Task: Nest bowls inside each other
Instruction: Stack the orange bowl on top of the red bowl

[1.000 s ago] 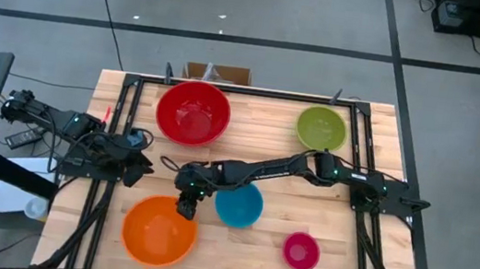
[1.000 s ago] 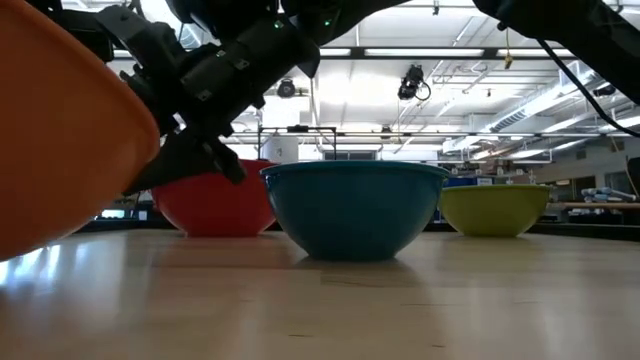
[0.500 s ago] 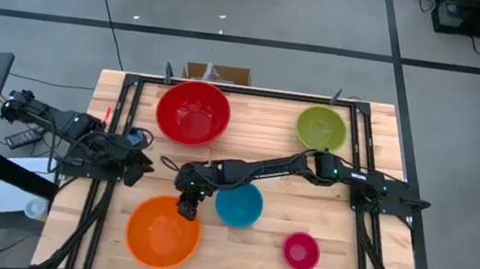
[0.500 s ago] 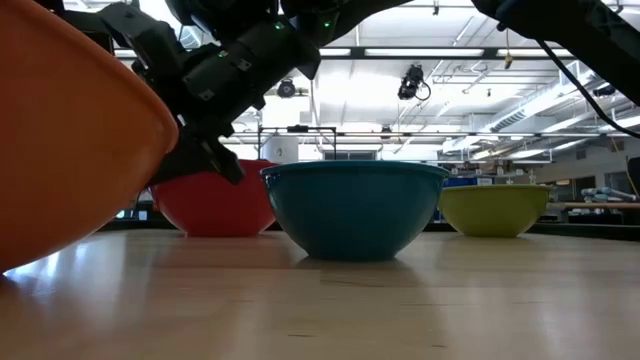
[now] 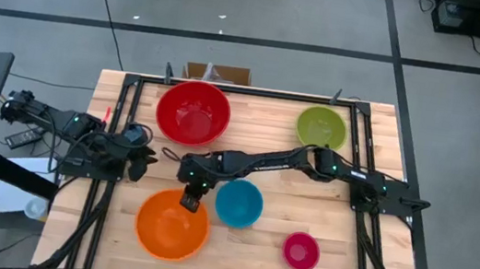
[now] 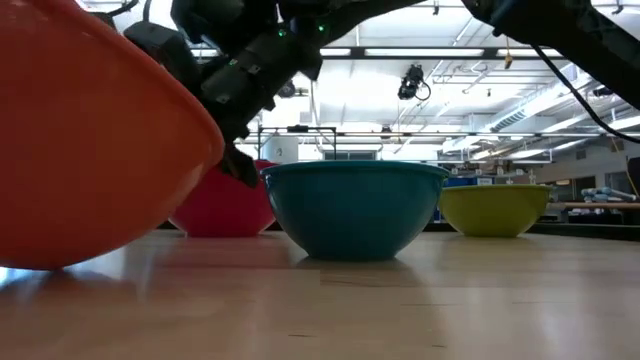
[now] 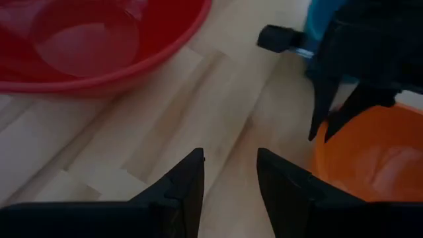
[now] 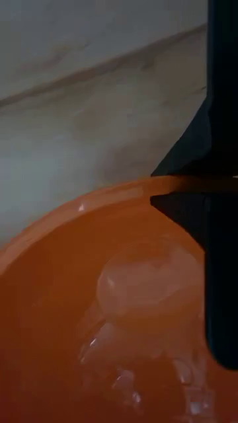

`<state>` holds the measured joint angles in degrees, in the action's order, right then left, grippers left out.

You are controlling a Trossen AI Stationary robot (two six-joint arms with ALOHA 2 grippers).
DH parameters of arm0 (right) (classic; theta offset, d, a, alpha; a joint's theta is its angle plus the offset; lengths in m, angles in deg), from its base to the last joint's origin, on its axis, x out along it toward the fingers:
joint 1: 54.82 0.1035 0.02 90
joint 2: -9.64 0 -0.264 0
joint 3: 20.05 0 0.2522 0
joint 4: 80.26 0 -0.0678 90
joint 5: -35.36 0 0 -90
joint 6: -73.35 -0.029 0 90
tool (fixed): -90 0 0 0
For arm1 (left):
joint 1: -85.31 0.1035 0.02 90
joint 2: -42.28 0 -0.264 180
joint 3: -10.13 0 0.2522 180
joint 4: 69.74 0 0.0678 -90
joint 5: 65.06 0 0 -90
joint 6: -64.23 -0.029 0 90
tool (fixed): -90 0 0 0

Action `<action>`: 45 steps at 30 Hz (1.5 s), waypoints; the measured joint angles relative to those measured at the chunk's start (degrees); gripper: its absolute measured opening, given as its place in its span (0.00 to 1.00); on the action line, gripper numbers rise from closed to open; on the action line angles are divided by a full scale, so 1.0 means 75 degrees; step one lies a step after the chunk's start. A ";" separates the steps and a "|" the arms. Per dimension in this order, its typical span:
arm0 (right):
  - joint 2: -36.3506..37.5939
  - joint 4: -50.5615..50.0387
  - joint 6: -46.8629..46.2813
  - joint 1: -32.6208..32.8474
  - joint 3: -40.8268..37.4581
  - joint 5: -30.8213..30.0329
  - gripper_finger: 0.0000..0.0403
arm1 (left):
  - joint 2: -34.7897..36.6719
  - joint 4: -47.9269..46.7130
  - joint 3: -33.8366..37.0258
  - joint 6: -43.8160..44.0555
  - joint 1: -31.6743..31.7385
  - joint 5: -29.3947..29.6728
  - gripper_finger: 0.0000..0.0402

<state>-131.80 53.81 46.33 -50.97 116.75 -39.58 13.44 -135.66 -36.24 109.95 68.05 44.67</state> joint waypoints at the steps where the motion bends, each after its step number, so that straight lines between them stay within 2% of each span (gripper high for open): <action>1: 0.0000 -0.0218 0.0144 -0.0023 0.0188 -0.0019 0.05 | 0.0000 0.0003 -0.0001 0.0000 0.0036 0.0012 0.35; 6: 0.0002 -0.1963 0.0955 -0.0244 0.1612 -0.0090 0.05 | 0.0000 0.0003 -0.0001 -0.0003 0.0225 0.0012 0.35; 11: 0.0886 -0.2389 0.0819 -0.0791 0.1278 -0.0160 0.05 | 0.0003 -0.0017 -0.0032 0.0000 0.0280 0.0005 0.35; 20: 0.1904 -0.2757 0.0824 -0.2171 0.1280 -0.1696 0.05 | 0.0003 -0.0278 -0.1010 -0.0281 0.0285 0.0091 0.35; 24: 0.1755 -0.2496 0.0358 -0.2882 0.1293 -0.3050 0.05 | 0.0003 -0.0443 -0.1473 -0.0641 0.0280 0.0578 0.35; 27: 0.1446 -0.2193 -0.0179 -0.3260 0.1260 -0.3356 0.05 | 0.0003 -0.0462 -0.1630 -0.0865 0.0280 0.1033 0.35; 32: 0.0942 -0.1953 -0.0592 -0.3438 0.1277 -0.2894 0.05 | 0.0000 -0.0538 -0.1653 -0.0860 0.0280 0.1392 0.35; 37: 0.0634 -0.2041 -0.0626 -0.3299 0.1274 -0.2901 0.05 | -0.0003 -0.0574 -0.1653 -0.0804 0.0280 0.1401 0.35; 39: 0.0610 -0.2002 -0.0660 -0.3248 0.1277 -0.2904 0.09 | -0.0003 -0.0574 -0.1653 -0.0804 0.0280 0.1416 0.35; 45: 0.0671 -0.1797 -0.0473 -0.3155 0.1283 -0.3635 0.38 | -0.0003 -0.0572 -0.1653 -0.0806 0.0280 0.1418 0.35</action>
<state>-126.77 40.33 42.78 -74.64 126.37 -66.85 13.42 -139.95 -48.64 103.90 70.15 55.30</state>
